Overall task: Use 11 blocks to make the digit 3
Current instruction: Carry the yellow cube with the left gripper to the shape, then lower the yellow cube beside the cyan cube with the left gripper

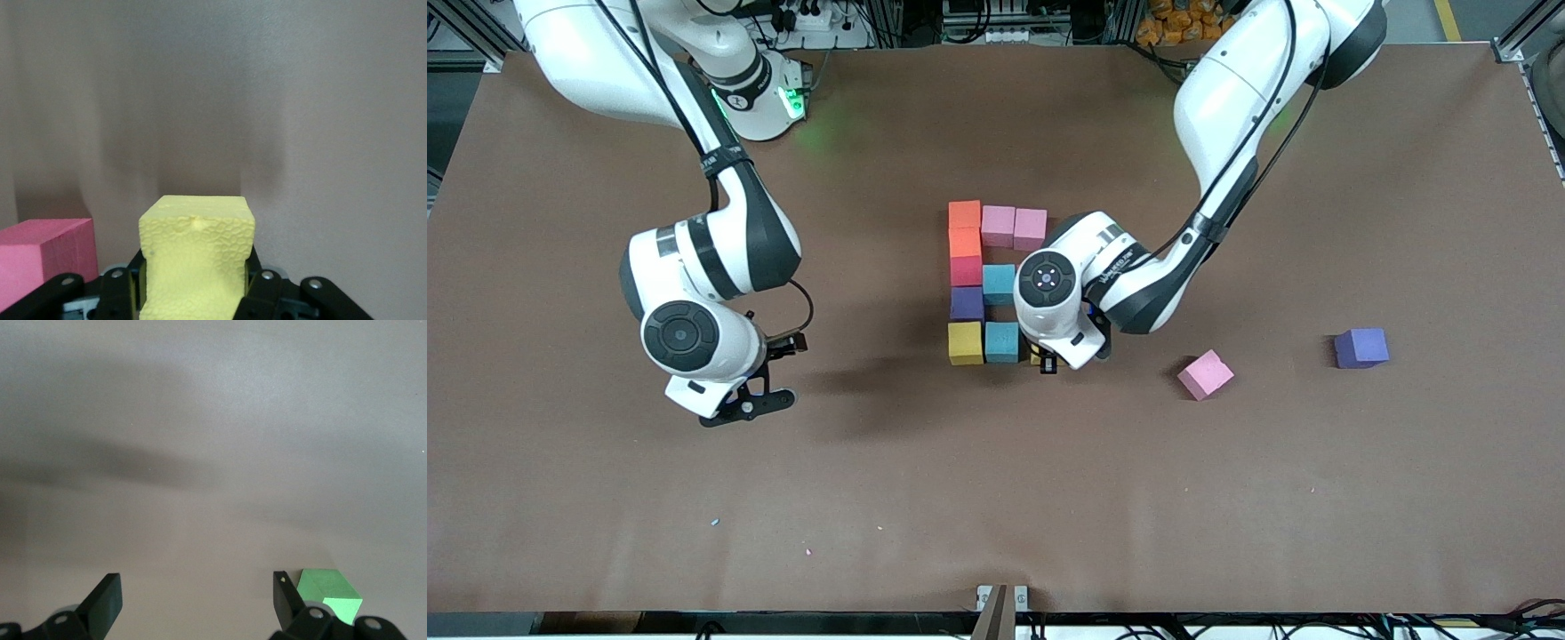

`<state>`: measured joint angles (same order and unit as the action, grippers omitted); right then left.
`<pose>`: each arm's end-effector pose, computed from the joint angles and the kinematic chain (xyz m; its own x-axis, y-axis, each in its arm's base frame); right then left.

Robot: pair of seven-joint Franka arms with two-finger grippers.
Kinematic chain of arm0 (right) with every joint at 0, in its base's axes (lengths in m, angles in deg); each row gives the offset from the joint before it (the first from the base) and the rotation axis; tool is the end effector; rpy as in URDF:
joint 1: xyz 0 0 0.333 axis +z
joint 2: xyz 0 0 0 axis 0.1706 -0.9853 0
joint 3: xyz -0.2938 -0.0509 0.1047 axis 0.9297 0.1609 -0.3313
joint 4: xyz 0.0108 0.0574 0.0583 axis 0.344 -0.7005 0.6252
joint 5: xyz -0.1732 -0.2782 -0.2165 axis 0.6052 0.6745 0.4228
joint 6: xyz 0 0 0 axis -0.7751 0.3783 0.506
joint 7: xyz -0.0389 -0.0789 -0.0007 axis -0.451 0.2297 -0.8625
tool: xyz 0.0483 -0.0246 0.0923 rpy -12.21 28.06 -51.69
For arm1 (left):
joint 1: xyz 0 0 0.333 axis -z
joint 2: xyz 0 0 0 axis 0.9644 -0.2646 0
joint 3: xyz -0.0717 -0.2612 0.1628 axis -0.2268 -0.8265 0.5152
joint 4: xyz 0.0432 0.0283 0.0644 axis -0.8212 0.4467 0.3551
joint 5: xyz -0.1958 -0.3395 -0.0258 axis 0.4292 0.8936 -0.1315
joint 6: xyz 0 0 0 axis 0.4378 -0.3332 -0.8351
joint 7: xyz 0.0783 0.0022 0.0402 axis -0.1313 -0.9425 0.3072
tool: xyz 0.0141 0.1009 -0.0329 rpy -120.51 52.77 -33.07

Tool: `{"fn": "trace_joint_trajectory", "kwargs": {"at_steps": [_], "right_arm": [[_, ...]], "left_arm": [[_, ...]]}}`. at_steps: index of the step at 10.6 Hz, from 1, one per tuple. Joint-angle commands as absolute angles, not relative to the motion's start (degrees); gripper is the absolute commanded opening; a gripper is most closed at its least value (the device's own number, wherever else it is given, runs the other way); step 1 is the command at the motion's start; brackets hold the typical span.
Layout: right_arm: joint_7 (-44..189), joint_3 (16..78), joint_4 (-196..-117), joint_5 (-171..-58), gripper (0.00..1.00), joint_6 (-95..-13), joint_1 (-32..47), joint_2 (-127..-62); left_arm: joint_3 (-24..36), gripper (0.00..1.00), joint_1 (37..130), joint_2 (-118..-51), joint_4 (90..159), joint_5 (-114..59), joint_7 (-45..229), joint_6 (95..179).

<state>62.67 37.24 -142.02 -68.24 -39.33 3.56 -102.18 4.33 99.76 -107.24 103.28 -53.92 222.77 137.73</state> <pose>0.6498 0.1833 0.3426 0.9376 0.2406 -0.2511 0.2789 -0.9515 0.1296 0.5582 -0.4638 0.2269 0.0250 0.9975 0.0665 0.9975 -0.0204 -0.0681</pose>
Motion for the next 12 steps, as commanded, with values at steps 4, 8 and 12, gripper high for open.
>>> {"fn": "trace_joint_trajectory", "kwargs": {"at_steps": [4,8,12], "right_arm": [[63.39,37.11,-143.44,-69.04,1.00,-39.05,3.36,-100.62],[63.39,37.11,-143.44,-69.04,1.00,-39.14,3.36,-100.62],[63.39,37.11,-143.44,-69.04,1.00,-39.14,3.36,-100.71]], "left_arm": [[5.93,0.14,102.34,-108.64,102.09,-53.46,226.07,136.92],[7.15,0.14,103.30,-109.08,101.21,-53.37,226.77,137.71],[8.30,0.14,104.80,-109.52,100.07,-53.10,228.09,139.82]]}}
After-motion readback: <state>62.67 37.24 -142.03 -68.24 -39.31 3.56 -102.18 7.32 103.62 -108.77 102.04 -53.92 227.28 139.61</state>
